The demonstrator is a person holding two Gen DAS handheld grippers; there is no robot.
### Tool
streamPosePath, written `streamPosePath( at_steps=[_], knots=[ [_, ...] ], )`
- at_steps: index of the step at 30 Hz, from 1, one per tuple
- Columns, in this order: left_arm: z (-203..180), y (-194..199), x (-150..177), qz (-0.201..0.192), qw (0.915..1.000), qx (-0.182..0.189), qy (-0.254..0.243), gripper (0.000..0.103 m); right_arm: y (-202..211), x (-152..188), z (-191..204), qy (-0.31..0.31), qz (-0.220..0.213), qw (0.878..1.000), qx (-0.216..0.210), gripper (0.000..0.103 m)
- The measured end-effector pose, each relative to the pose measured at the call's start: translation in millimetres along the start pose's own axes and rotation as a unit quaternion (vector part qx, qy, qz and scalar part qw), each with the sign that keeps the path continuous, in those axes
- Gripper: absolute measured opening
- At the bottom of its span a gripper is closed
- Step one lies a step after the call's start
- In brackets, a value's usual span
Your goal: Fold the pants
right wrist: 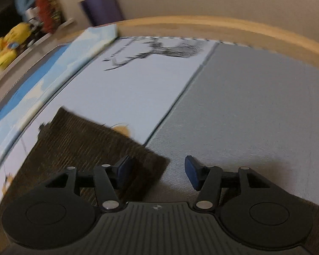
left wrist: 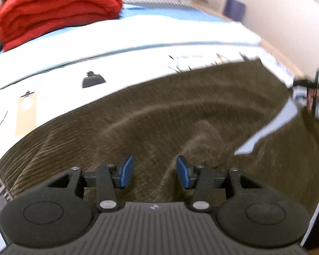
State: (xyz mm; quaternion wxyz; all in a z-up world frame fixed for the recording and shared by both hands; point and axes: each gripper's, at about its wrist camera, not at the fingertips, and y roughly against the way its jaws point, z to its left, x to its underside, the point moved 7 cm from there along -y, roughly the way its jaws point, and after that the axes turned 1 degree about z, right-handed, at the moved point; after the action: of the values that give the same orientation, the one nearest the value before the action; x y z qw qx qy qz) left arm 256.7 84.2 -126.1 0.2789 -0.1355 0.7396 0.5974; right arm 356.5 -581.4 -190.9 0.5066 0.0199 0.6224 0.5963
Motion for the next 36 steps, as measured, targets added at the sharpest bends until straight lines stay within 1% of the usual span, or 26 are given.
streamPosePath(
  at_steps=[1,2,3,4,6,8,9,10,11,15,17,18,20,22,23,25,27,28,29,30,31,32,33,34,35,36],
  knots=[
    [7.1,4.7,-1.0,-0.005,0.9999,-0.005,0.012,0.05,1.0,3.1,1.6,0.005,-0.006,1.0,0.003,0.018],
    [13.7,8.7,-1.6,-0.008,0.9997,-0.012,0.019,0.05,2.1,4.9,2.4,0.006,-0.008,1.0,-0.003,0.015],
    [20.9,12.9,-1.5,-0.01,0.9994,-0.02,0.025,0.05,5.9,2.2,0.8,0.005,-0.021,1.0,-0.002,0.014],
    [27.5,16.4,-1.0,-0.011,0.999,-0.028,0.032,0.05,9.9,-3.5,-2.1,0.006,-0.039,0.999,0.011,0.014],
    [40.4,22.7,-0.6,-0.009,0.9979,-0.044,0.046,0.05,12.1,-12.5,-11.7,-0.02,-0.045,0.998,0.033,0.015],
    [54.8,31.5,-0.3,-0.01,0.9962,-0.056,0.066,0.05,9.2,-11.7,-19.1,-0.027,-0.027,0.998,0.054,0.018],
    [62.3,35.9,0.4,-0.009,0.9951,-0.062,0.076,0.05,10.5,-9.9,-22.9,-0.031,-0.02,0.997,0.067,0.021],
    [70.6,41.1,2.0,-0.007,0.9939,-0.069,0.086,0.05,16.0,-9.4,-25.4,-0.039,-0.019,0.996,0.074,0.031],
    [78.5,45.9,3.5,-0.007,0.9928,-0.074,0.094,0.05,25.3,-9.8,-25.5,-0.044,-0.021,0.996,0.075,0.033],
    [118.1,73.3,21.6,-0.001,0.9835,-0.096,0.154,0.052,84.7,-11.2,3.0,-0.013,-0.057,0.998,0.008,0.033],
    [134.6,89.2,38.6,0.017,0.9764,-0.099,0.192,0.052,126.2,-7.3,21.3,-0.001,-0.073,0.996,-0.044,0.034],
    [139.6,99.4,48.8,0.026,0.974,-0.103,0.2,0.052,150.5,-2.8,32.8,0.007,-0.077,0.994,-0.077,0.034],
    [145.7,119.0,66.9,0.034,0.9714,-0.117,0.203,0.053,194.8,6.0,56.1,0.031,-0.078,0.987,-0.14,0.035],
    [147.7,140.1,88.1,0.035,0.9691,-0.123,0.211,0.056,240.2,24.0,76.9,0.075,-0.076,0.974,-0.2,0.04],
    [147.2,147.0,99.1,0.035,0.9676,-0.123,0.218,0.057,260.5,34.6,86.0,0.104,-0.072,0.967,-0.221,0.041],
    [146.1,154.0,120.1,0.032,0.9647,-0.123,0.231,0.058,295.3,61.8,98.8,0.169,-0.065,0.953,-0.243,0.042],
    [147.3,153.6,140.6,0.024,0.9633,-0.133,0.232,0.058,321.9,97.2,104.8,0.241,-0.058,0.937,-0.248,0.043],
    [149.3,151.2,150.2,0.031,0.9618,-0.138,0.234,0.058,330.0,110.8,106.9,0.265,-0.056,0.931,-0.244,0.043],
    [153.6,146.9,159.0,0.047,0.9589,-0.139,0.243,0.058,336.0,125.5,104.9,0.282,-0.055,0.926,-0.243,0.043],
    [157.8,145.8,163.5,0.05,0.9564,-0.138,0.252,0.058,339.7,139.3,100.5,0.293,-0.056,0.923,-0.243,0.043],
    [161.9,145.4,165.8,0.044,0.9546,-0.132,0.263,0.058,340.0,152.1,93.5,0.294,-0.056,0.924,-0.237,0.043],
    [164.6,144.0,167.0,0.042,0.9538,-0.126,0.269,0.058,336.2,163.1,87.8,0.296,-0.043,0.927,-0.225,0.043],
    [166.3,141.0,169.1,0.046,0.9525,-0.119,0.277,0.058,332.3,171.4,84.4,0.3,-0.022,0.931,-0.206,0.043],
    [167.6,136.2,172.4,0.054,0.9506,-0.112,0.284,0.058,329.4,174.4,81.2,0.293,-0.013,0.936,-0.195,0.043],
    [168.3,130.9,175.3,0.063,0.9486,-0.107,0.291,0.058,328.3,173.8,82.0,0.282,-0.014,0.938,-0.198,0.043],
    [167.7,125.7,176.2,0.07,0.9476,-0.103,0.294,0.058,327.5,173.3,83.5,0.279,-0.014,0.938,-0.205,0.043]
  ],
)
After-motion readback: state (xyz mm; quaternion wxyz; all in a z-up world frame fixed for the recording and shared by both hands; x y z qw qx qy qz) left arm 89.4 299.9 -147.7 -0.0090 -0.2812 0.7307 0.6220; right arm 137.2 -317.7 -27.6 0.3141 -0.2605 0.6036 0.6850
